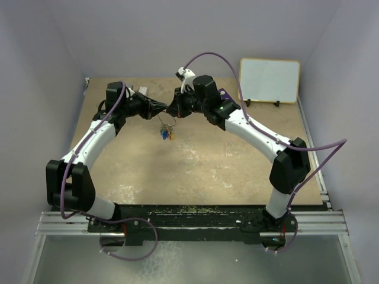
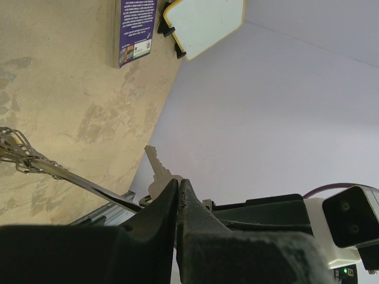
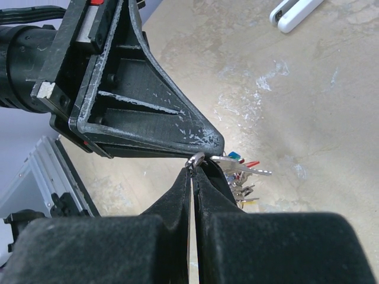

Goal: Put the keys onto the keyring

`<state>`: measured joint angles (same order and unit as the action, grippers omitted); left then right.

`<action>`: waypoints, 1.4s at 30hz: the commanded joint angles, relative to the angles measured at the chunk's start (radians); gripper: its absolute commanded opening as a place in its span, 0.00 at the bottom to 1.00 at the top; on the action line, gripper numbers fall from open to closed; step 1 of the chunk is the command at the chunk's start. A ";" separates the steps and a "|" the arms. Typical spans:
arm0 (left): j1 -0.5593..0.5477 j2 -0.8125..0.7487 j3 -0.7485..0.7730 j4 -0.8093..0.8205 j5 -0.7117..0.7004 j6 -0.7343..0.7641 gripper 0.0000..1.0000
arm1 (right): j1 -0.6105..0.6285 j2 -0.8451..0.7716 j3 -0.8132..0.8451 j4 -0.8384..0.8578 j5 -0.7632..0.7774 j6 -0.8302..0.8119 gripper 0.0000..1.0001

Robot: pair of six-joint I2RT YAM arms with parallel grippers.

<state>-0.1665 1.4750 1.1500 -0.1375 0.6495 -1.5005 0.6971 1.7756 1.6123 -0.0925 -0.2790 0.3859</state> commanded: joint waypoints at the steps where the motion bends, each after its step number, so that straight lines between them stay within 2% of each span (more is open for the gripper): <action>1: -0.019 -0.048 0.051 0.006 0.034 -0.019 0.04 | -0.032 -0.011 0.058 0.038 0.031 0.009 0.00; 12: -0.026 -0.041 0.060 0.013 0.035 -0.021 0.04 | -0.035 0.013 0.082 0.028 0.001 0.014 0.00; 19: -0.016 -0.023 0.028 0.042 -0.001 -0.015 0.04 | -0.036 -0.044 0.057 0.030 -0.001 -0.001 0.00; 28: -0.006 0.017 0.069 0.055 -0.013 0.001 0.04 | -0.035 -0.123 -0.031 0.004 -0.045 0.002 0.00; 37: -0.004 0.022 0.062 0.049 -0.036 0.030 0.04 | -0.035 -0.119 -0.007 -0.041 -0.012 -0.002 0.00; 39: 0.018 0.029 0.061 0.053 -0.075 0.054 0.04 | -0.039 -0.118 -0.021 -0.089 0.020 0.002 0.00; 42: 0.108 0.061 0.075 0.099 -0.109 0.075 0.04 | -0.040 -0.109 -0.042 -0.155 0.048 0.002 0.00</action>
<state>-0.1566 1.5059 1.1709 -0.1184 0.6113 -1.4708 0.6605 1.6669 1.5787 -0.1677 -0.2790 0.3901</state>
